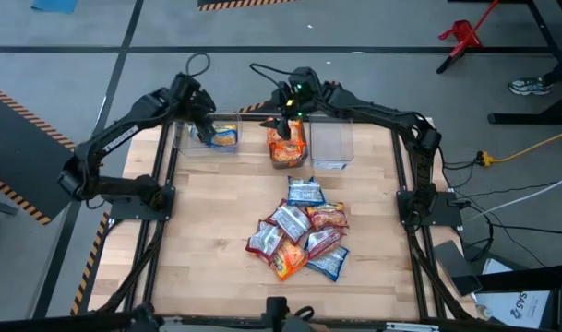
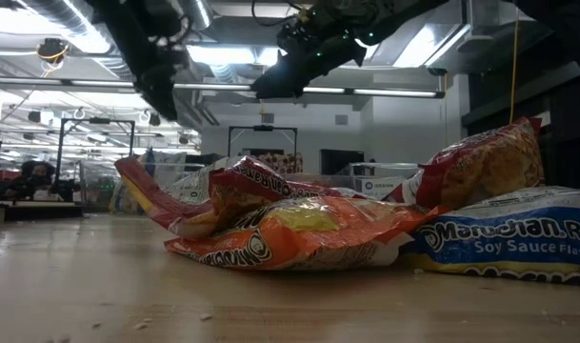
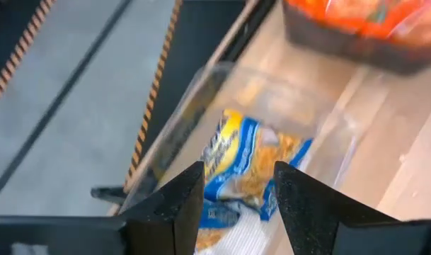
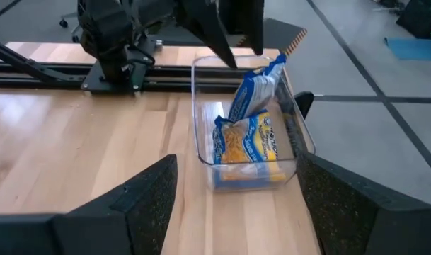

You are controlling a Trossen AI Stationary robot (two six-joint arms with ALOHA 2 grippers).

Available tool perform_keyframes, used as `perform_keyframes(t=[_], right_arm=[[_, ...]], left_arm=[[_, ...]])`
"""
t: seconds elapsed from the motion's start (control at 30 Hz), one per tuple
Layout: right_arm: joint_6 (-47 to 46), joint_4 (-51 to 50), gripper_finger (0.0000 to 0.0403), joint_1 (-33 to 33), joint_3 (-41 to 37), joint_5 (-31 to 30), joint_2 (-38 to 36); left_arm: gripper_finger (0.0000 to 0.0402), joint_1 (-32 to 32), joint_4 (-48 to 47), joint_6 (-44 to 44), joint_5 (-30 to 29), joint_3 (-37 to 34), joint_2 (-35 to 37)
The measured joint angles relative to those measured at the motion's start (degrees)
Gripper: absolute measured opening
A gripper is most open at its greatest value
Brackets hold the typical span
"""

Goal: Sort Maruchan noodles
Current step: Put the blue noodle pack into the left transparent bin

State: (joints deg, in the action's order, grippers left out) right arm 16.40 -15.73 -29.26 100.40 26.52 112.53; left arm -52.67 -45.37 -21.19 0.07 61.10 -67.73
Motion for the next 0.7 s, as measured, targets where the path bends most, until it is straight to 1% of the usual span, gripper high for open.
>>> perform_keyframes(t=[0.2, 0.37, 0.47, 0.6, 0.7], right_arm=[[0.2, -2.3, 0.0278, -0.1, 0.0, 0.0, 0.0], [0.5, -3.0, 0.0278, -0.1, 0.0, 0.0, 0.0], [0.5, -3.1, 0.0278, -0.1, 0.0, 0.0, 0.0], [0.6, -4.3, 0.0278, -0.1, 0.0, 0.0, 0.0], [0.8, -5.2, 0.0278, -0.1, 0.0, 0.0, 0.0]], left_arm=[[0.0179, 2.6, -2.8, -0.5, -7.2, 0.0, -5.8], [0.018, 5.6, -2.8, -2.9, -15.5, 0.0, -9.3], [0.018, 6.0, -4.0, -4.0, -17.5, 0.0, -11.2], [0.018, 6.8, -7.6, -3.2, -18.4, 0.0, -12.6], [0.018, 7.6, -7.7, -5.8, -20.7, 0.0, -13.0]])
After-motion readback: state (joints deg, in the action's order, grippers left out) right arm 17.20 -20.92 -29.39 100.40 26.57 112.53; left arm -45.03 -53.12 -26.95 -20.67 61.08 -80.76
